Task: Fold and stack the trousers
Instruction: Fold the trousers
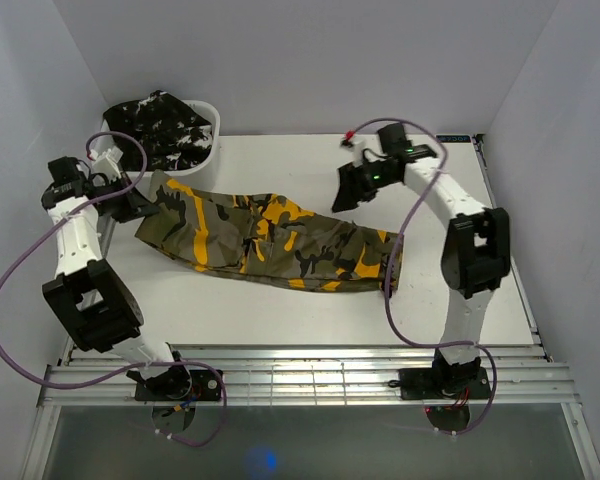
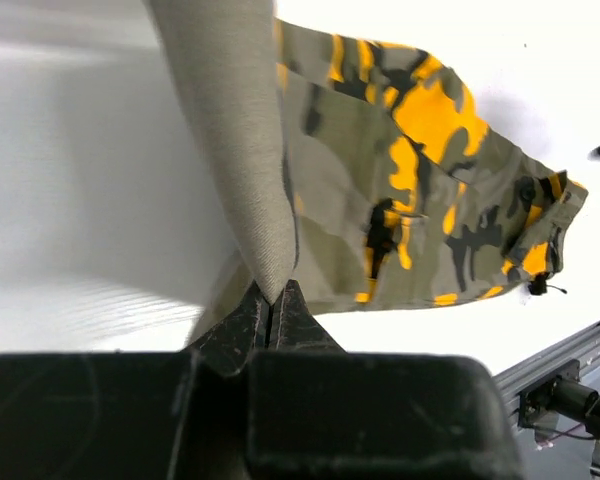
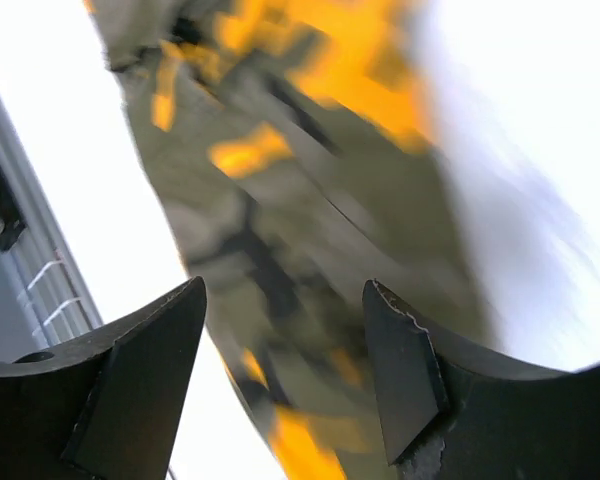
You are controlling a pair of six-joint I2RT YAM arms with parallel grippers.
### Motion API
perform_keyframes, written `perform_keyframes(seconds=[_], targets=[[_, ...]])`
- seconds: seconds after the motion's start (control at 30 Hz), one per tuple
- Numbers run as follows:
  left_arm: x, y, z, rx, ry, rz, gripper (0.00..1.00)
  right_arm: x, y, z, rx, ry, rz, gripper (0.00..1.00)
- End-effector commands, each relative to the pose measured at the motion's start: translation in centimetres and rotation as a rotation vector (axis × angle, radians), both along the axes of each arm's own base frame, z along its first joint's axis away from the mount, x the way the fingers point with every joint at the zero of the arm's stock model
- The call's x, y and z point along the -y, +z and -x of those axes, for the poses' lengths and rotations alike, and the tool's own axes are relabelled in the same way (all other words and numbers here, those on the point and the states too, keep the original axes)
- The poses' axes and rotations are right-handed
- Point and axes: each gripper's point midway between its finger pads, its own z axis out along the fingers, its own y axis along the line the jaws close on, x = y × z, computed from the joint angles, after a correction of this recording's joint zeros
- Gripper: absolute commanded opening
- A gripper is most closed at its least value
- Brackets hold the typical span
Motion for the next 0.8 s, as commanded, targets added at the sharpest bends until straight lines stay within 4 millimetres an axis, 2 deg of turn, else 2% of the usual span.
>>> perform_keyframes(seconds=[0.0, 0.07, 0.1, 0.13, 0.17, 0.2, 0.23, 0.27, 0.3, 0.33, 0.37, 0.43, 0.47, 0.6, 0.63, 0.73, 0.77], targets=[[4.3, 1.6, 1.2, -0.059, -0.037, -0.01, 0.0, 10.3, 1.0, -0.1, -0.081, -0.197, 0.022, 0.69], [6.5, 1.9, 0.9, -0.068, -0.061, -0.016, 0.0, 13.8, -0.7, 1.3, -0.13, -0.258, 0.047, 0.68], [8.5, 2.3, 0.6, -0.068, -0.067, -0.019, 0.0, 16.0, -1.4, 1.4, -0.156, -0.311, 0.051, 0.68], [9.6, 2.5, 0.4, -0.065, -0.077, -0.021, 0.0, 17.6, -2.2, 1.7, -0.181, -0.355, 0.069, 0.68], [12.1, 2.7, 0.5, -0.058, -0.132, -0.021, 0.0, 18.4, -2.6, 2.2, -0.193, -0.378, 0.075, 0.71], [13.2, 3.3, 0.0, -0.041, -0.132, -0.024, 0.0, 19.4, -4.3, 3.4, -0.248, -0.407, 0.093, 0.73], [14.0, 3.2, -0.3, -0.042, -0.135, -0.043, 0.0, 19.9, -5.1, 3.5, -0.248, -0.427, 0.106, 0.75], [16.0, 3.4, -0.2, -0.035, -0.178, -0.046, 0.0, 20.3, -5.8, 3.8, -0.263, -0.449, 0.117, 0.76], [17.3, 4.0, -0.6, -0.025, -0.185, -0.036, 0.0, 20.5, -7.2, 4.9, -0.306, -0.469, 0.135, 0.77], [18.0, 3.6, -1.0, -0.036, -0.188, -0.034, 0.0, 20.6, -7.8, 5.1, -0.316, -0.483, 0.148, 0.78], [19.5, 3.7, -1.0, -0.036, -0.216, -0.027, 0.0, 20.8, -8.4, 4.9, -0.304, -0.493, 0.153, 0.81], [21.0, 4.1, -1.7, -0.033, -0.221, -0.013, 0.0, 20.6, -9.7, 5.8, -0.346, -0.508, 0.148, 0.82], [21.6, 3.5, -2.2, -0.049, -0.226, -0.012, 0.0, 20.4, -10.3, 6.0, -0.365, -0.508, 0.14, 0.82], [26.0, 3.4, -2.4, -0.045, -0.289, 0.005, 0.0, 19.6, -11.5, 5.6, -0.412, -0.511, 0.09, 0.79], [26.8, 3.4, -2.5, -0.041, -0.299, 0.007, 0.0, 19.6, -11.8, 5.5, -0.416, -0.517, 0.091, 0.77], [29.5, 3.1, -2.2, -0.035, -0.327, 0.012, 0.0, 19.3, -12.6, 5.4, -0.434, -0.522, 0.074, 0.63], [30.7, 3.2, -1.9, -0.031, -0.348, 0.018, 0.0, 19.2, -12.9, 5.6, -0.455, -0.525, 0.062, 0.53]])
